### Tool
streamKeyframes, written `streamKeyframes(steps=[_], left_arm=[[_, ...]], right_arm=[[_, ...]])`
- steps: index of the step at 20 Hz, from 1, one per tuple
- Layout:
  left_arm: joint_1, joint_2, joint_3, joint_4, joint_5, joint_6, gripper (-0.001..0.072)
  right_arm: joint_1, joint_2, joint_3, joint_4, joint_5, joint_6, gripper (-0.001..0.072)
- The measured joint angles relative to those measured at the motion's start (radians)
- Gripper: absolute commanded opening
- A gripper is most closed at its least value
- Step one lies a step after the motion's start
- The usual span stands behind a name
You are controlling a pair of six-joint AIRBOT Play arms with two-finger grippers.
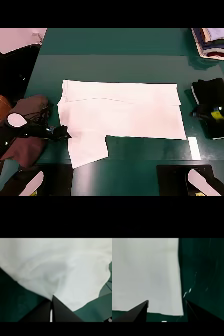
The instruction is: Fold the shirts.
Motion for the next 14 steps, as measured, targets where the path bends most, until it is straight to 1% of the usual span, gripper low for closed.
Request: streamKeyframes(steps=[1,5,7,8,9,12,14], left_arm=[[0.0,0.0,0.012,0.005,-0.002,0.001,0.0027],[0.0,0.0,0.034,0.012,0.0,0.005,0.0028],[0.0,0.0,0.037,0.013,0.001,0.005,0.0027],[0.0,0.001,0.039,0.014,0.0,0.006,0.0027],[0.0,0.0,0.039,0.014,0.001,0.006,0.0027],[0.0,0.001,0.049,0.018,-0.018,0.006,0.0025],[0.0,0.012,0.067,0.037,-0.05,0.004,0.0024]], right_arm=[[-0.054,-0.009,-0.047,-0.003,0.005,0.0,0.0501],[-0.192,-0.08,-0.201,0.051,0.0,-0.014,0.045],[-0.204,-0.121,-0.244,0.106,-0.013,-0.025,0.0449],[-0.196,-0.136,-0.256,0.132,-0.015,-0.029,0.0427],[-0.182,-0.149,-0.266,0.149,-0.027,-0.032,0.0311],[-0.129,-0.169,-0.281,0.168,-0.079,-0.041,0.0012],[-0.089,-0.156,-0.277,0.149,-0.101,-0.043,0.0013]])
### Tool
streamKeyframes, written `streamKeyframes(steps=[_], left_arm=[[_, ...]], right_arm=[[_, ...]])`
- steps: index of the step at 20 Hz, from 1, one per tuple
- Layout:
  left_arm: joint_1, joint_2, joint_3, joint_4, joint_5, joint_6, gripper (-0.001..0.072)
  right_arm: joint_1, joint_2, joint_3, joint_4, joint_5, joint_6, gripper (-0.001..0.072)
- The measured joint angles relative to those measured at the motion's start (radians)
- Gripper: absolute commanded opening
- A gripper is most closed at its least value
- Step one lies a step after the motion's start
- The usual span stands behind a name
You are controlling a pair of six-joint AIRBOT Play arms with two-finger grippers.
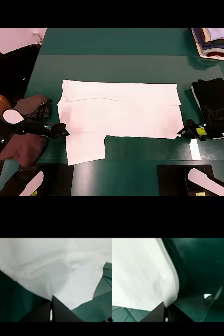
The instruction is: Fold the shirts.
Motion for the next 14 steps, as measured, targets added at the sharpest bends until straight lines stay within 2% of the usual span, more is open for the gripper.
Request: streamKeyframes(steps=[3,7,9,11,14], left_arm=[[0.0,0.072,0.026,0.064,-0.072,-0.035,0.0025],[0.0,0.197,0.041,0.088,-0.24,-0.101,0.0025],[0.0,0.225,0.06,0.083,-0.279,-0.126,0.0025],[0.0,0.219,0.087,0.083,-0.263,-0.134,0.0025],[0.0,0.129,0.15,0.085,-0.154,-0.109,0.0027]], right_arm=[[0.048,0.066,0.026,-0.102,-0.005,-0.003,0.0013],[0.077,0.221,0.076,-0.219,0.152,-0.003,0.001],[0.091,0.279,0.109,-0.247,0.2,-0.001,0.0011],[0.122,0.29,0.154,-0.272,0.219,0.007,0.0011],[0.196,0.217,0.253,-0.285,0.193,0.024,0.0011]])
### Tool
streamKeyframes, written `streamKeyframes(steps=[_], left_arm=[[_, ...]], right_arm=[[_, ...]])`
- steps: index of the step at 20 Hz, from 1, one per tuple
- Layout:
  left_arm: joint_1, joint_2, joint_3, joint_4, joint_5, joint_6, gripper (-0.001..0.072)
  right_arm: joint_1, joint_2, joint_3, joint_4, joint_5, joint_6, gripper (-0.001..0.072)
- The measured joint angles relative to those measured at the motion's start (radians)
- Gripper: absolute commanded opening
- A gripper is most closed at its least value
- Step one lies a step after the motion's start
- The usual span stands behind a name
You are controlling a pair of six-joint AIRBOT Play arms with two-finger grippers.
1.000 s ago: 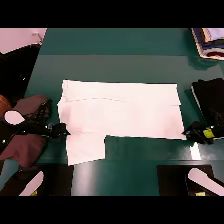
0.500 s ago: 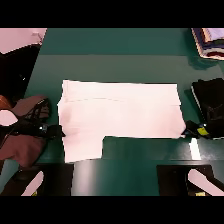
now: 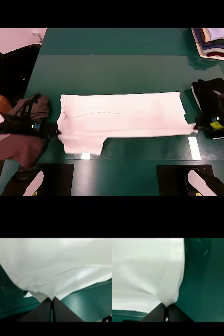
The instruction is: Fold the shirts.
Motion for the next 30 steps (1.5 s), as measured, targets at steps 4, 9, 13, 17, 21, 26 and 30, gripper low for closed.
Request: streamKeyframes(steps=[4,9,13,17,21,26,30], left_arm=[[0.0,-0.239,0.14,0.0,0.18,0.062,0.0028],[0.0,-0.541,0.326,-0.002,0.341,0.102,0.0028],[0.0,-0.666,0.399,-0.023,0.419,0.11,0.0439],[0.0,-0.699,0.425,-0.047,0.444,0.109,0.051],[0.0,-0.707,0.462,-0.058,0.36,0.108,0.0028],[-0.023,-0.709,0.475,-0.094,0.298,0.111,0.0029],[-0.125,-0.71,0.477,-0.109,0.323,0.107,0.0028]], right_arm=[[0.08,-0.184,0.162,-0.007,-0.059,0.014,0.0012],[0.129,-0.428,0.361,0.015,-0.098,0.019,0.0014],[0.138,-0.57,0.488,0.073,-0.107,0.022,0.031],[0.119,-0.64,0.573,0.169,-0.113,0.007,0.0393],[0.033,-0.625,0.557,0.255,-0.096,-0.034,0.0396],[-0.135,-0.595,0.405,0.34,-0.085,-0.092,0.0513],[-0.199,-0.64,0.321,0.475,-0.087,-0.158,0.0509]])
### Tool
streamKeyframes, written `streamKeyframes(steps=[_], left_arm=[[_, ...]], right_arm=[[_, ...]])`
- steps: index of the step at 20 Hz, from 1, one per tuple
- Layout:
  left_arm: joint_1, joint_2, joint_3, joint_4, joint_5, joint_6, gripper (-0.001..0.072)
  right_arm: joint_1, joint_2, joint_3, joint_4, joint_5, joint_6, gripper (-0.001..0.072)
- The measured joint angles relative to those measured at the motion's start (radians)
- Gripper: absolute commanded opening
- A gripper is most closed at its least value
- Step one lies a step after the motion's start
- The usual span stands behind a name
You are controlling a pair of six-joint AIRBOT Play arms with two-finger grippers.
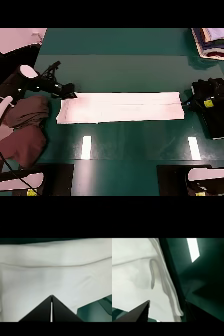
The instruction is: Fold the shirts.
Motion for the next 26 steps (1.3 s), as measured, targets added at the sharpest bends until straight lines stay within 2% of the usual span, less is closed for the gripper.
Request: streamKeyframes(steps=[1,3,5,9,13,19,26], left_arm=[[-0.032,-0.002,0.0,-0.006,0.017,-0.006,0.0028],[-0.092,-0.005,0.0,-0.012,0.053,-0.024,0.0027],[-0.146,-0.014,0.0,-0.014,0.099,-0.048,0.0027],[-0.243,-0.076,0.045,-0.038,0.195,-0.087,0.0027],[-0.335,-0.21,0.191,-0.055,0.22,-0.103,0.0027],[-0.453,-0.395,0.367,-0.064,0.21,-0.126,0.0027],[-0.494,-0.474,0.409,-0.073,0.215,-0.149,0.0027]], right_arm=[[0.001,-0.015,-0.009,0.024,0.0,-0.008,0.0501],[0.021,-0.044,-0.021,0.077,0.0,-0.022,0.0329],[0.05,-0.063,-0.027,0.085,-0.008,-0.039,0.0013],[0.082,-0.026,-0.03,0.117,-0.021,-0.083,0.0012],[0.113,0.092,0.044,0.205,-0.005,-0.095,0.0011],[0.301,0.221,0.286,0.254,0.035,-0.039,0.0012],[0.533,0.246,0.437,0.311,0.017,0.025,0.0012]])
